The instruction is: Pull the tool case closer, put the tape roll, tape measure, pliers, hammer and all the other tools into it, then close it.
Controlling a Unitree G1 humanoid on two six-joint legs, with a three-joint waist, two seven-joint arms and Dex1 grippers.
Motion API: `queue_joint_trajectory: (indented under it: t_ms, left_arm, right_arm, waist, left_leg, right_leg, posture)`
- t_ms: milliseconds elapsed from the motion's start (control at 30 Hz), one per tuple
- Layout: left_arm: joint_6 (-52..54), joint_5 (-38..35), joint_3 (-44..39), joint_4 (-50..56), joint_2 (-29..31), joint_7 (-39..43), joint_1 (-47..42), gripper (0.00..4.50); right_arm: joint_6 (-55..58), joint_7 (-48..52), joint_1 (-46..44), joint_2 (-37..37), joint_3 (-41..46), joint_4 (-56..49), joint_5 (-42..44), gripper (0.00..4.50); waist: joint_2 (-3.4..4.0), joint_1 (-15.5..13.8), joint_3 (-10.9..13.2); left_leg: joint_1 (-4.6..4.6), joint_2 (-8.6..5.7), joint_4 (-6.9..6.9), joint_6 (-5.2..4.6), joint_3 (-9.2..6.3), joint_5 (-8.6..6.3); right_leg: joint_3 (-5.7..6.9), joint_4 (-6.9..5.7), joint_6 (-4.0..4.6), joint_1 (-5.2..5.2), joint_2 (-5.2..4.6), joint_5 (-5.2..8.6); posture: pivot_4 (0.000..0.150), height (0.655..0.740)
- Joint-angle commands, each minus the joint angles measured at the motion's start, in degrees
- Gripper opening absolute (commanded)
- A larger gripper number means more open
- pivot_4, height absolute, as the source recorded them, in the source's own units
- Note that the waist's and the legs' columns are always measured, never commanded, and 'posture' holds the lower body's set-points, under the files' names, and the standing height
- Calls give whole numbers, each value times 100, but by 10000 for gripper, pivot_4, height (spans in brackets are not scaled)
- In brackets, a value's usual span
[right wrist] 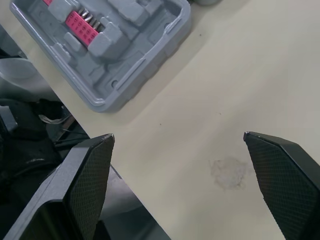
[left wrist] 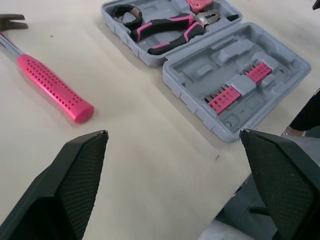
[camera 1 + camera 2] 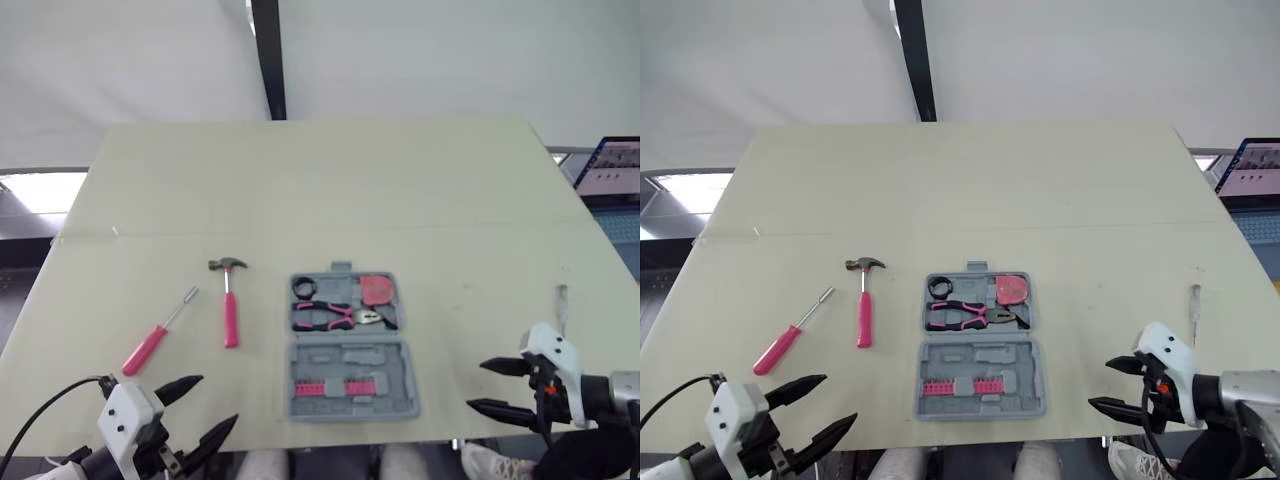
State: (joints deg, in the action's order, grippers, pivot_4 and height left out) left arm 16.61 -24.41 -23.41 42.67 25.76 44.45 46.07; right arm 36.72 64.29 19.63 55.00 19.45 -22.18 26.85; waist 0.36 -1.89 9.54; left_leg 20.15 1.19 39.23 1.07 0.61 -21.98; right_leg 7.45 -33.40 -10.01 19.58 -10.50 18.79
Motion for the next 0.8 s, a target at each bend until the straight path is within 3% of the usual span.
queue_joint_trajectory:
  t_ms: [33,467,633,800]
  left_arm:
    - [-236,142,247,178,-32,-86,26,45000]
    - [-380,220,646,116,118,-208,-201,45000]
    - [-168,-698,637,386,757,378,-1077,45000]
    - [-250,-698,1089,218,1377,919,-1956,45000]
  right_arm:
    - [-85,-12,-150,9,67,14,78,43852]
    - [-582,-24,-344,-190,-179,-113,120,43852]
    - [-702,-287,-362,-259,-142,-58,-32,43852]
    - [-150,-712,17,-370,618,-221,168,43852]
  waist:
    - [2,12,1]
    - [2,25,1]
    - [7,-17,0]
    - [18,-31,-4]
  left_leg:
    - [0,0,0,0,0,0]
    - [0,0,0,0,-1,0]
    - [0,0,4,1,-5,1]
    - [1,-3,7,1,-1,0]
  right_leg:
    - [0,0,0,0,0,0]
    - [1,-1,0,0,0,0]
    - [2,-8,0,0,0,0]
    - [0,-8,0,1,0,0]
  posture:
    - [1500,7400]
    - [1500,7400]
    - [1500,7400]
    - [1500,7400]
